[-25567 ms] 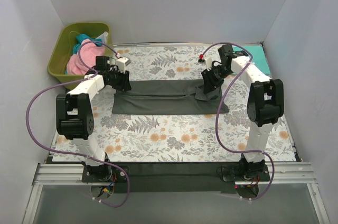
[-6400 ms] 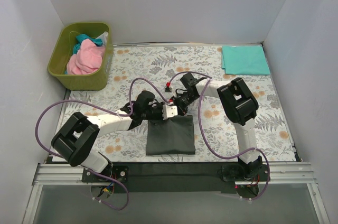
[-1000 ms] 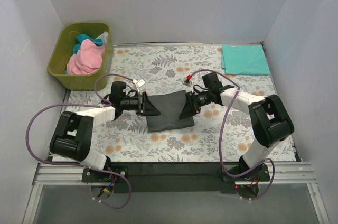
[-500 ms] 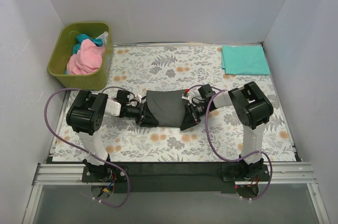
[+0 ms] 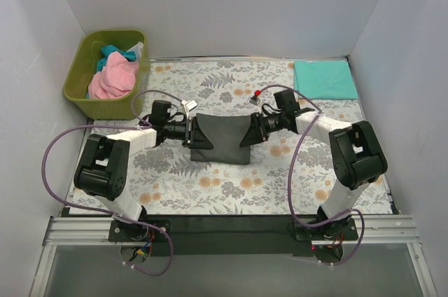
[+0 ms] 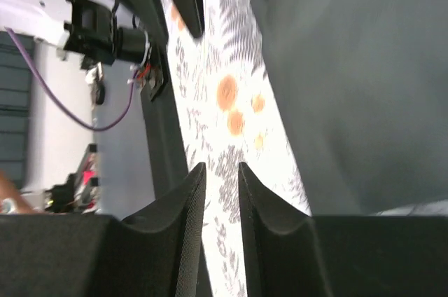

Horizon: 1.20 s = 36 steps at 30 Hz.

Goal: Fold and stack the t-shirts
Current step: Fold the tshirt

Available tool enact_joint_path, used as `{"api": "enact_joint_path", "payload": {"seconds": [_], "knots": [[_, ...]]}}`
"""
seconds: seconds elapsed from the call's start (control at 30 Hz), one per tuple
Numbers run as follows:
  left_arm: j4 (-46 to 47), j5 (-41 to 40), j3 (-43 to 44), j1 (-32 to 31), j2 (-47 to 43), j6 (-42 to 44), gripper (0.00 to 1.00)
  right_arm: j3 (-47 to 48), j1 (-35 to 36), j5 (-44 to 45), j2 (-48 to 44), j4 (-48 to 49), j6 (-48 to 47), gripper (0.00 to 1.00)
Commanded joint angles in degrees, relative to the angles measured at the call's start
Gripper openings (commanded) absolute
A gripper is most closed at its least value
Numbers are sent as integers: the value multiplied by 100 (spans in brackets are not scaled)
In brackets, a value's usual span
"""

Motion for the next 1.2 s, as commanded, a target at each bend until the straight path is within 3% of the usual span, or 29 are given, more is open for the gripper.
{"api": "enact_joint_path", "payload": {"seconds": [0.0,0.07,0.27,0.37,0.47,0.53,0.67,0.8,0.83,1.17], "knots": [[782,-213,251,-466,-38,-643,29,353,-99,339,25,223,132,28],[1320,-512,408,-616,506,-971,29,511,-222,435,322,267,237,29],[1374,-1372,795,-688,1920,-1113,28,556,-854,814,369,276,229,35],[1120,-1183,848,-547,2265,-859,30,451,-1179,989,229,119,124,38],[908,-856,945,-573,1907,-491,35,258,-1417,1278,-43,-119,53,41],[446,-1065,1207,-739,1222,-140,39,13,-1531,1437,-229,-128,62,43],[-734,-2716,2023,-1231,500,670,42,-252,-1584,1999,-633,-111,255,45],[-1114,-4272,2579,-1950,420,1161,42,-446,-1584,2255,-853,21,667,48],[-1114,-5023,2641,-2101,472,1215,41,-498,-1584,2412,-940,65,755,48],[-2221,-6989,4934,-2726,2318,813,29,-956,-1585,3486,-1337,267,1257,46]]}}
